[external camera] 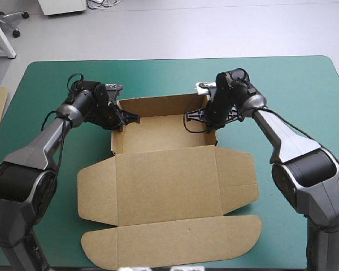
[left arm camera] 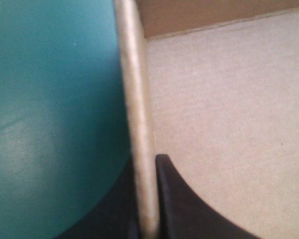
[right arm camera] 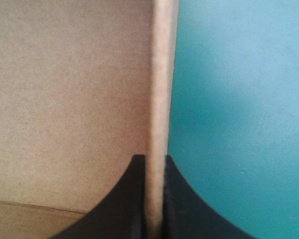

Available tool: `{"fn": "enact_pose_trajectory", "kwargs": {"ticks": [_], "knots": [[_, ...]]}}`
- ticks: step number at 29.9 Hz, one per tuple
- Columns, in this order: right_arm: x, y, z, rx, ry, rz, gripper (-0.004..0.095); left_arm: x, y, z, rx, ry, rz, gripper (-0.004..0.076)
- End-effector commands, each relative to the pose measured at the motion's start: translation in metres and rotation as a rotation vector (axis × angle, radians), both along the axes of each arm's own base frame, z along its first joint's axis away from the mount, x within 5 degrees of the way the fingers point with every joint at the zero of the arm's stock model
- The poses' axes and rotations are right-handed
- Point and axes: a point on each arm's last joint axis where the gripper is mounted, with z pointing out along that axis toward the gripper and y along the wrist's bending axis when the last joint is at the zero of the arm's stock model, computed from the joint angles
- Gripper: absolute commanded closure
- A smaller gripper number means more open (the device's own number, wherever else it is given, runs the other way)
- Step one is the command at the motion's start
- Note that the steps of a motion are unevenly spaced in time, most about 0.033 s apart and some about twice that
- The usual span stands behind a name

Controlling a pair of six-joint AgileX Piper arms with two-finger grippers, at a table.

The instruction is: Fold the box

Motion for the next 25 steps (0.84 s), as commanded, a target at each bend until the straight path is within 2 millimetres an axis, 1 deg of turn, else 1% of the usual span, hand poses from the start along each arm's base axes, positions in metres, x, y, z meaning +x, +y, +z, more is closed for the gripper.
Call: {"fn": "enact_pose_trajectory", "kwargs": {"ticks": [1,9,10,12,15,17,20,23,25], "knots": [[-0.005,-0.003,0.023,0.013,-0.046,0.024,0.0928,-0.004,-0.001,0.024,-0.011,-0.074,-0.031,0.0738],[-0.005,-0.003,0.023,0.006,-0.054,0.059,0.0926,-0.007,-0.001,0.022,0.005,-0.035,-0.067,0.0734],[-0.005,-0.003,0.023,0.005,-0.055,0.061,0.0921,-0.008,-0.002,0.023,-0.001,-0.034,-0.077,0.0726],[-0.005,-0.003,0.023,0.005,-0.059,0.076,0.0896,-0.009,-0.001,0.024,0.001,-0.036,-0.082,0.0681],[-0.005,-0.003,0.026,0.008,-0.07,0.088,0.0821,-0.009,-0.001,0.026,0.001,-0.043,-0.082,0.0559],[-0.004,-0.002,0.031,0.014,-0.087,0.088,0.0749,-0.009,-0.001,0.029,-0.001,-0.05,-0.083,0.0484],[-0.002,-0.001,0.042,0.027,-0.126,0.092,0.0644,-0.008,-0.002,0.037,-0.006,-0.063,-0.084,0.0405],[0.0,-0.001,0.054,0.041,-0.165,0.095,0.0542,-0.006,-0.002,0.047,-0.013,-0.094,-0.084,0.0391],[0.0,0.0,0.057,0.043,-0.178,0.103,0.049,-0.004,-0.003,0.052,-0.017,-0.111,-0.084,0.0391]]}}
